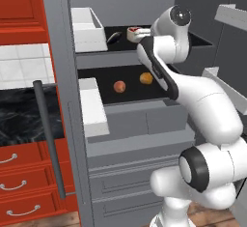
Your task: Gather the onion and potato from the fridge and place them on a tray on the dining counter. Then gather the steak and fish from the fridge and place them on the other tray.
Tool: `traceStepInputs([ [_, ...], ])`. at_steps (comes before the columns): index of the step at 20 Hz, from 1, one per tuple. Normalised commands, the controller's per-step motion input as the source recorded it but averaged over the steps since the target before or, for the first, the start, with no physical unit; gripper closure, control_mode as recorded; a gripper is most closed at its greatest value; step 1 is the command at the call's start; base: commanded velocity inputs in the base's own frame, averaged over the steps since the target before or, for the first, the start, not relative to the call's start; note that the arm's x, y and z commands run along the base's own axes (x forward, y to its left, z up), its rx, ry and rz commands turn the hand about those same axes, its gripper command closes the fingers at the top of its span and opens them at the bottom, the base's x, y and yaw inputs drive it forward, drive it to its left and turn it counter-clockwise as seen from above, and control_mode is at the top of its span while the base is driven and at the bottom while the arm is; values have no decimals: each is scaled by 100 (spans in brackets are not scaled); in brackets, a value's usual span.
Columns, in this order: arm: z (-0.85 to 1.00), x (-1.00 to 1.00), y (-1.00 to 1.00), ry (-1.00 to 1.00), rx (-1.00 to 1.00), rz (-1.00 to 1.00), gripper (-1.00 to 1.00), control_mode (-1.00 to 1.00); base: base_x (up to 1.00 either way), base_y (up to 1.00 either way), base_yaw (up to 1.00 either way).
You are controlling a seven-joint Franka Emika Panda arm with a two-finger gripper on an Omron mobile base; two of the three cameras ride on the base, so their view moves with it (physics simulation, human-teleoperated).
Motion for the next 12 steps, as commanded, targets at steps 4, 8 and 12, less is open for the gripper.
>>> traceStepInputs([
  [4, 0, 53, 2, 4, 0, 0, -100, -100, 0, 0, 0],
  [8, 0, 49, 5, 3, 0, 0, -100, -100, 0, 0, 0],
  [12, 0, 40, 2, 6, 0, 0, -100, -100, 0, 0, 0],
])
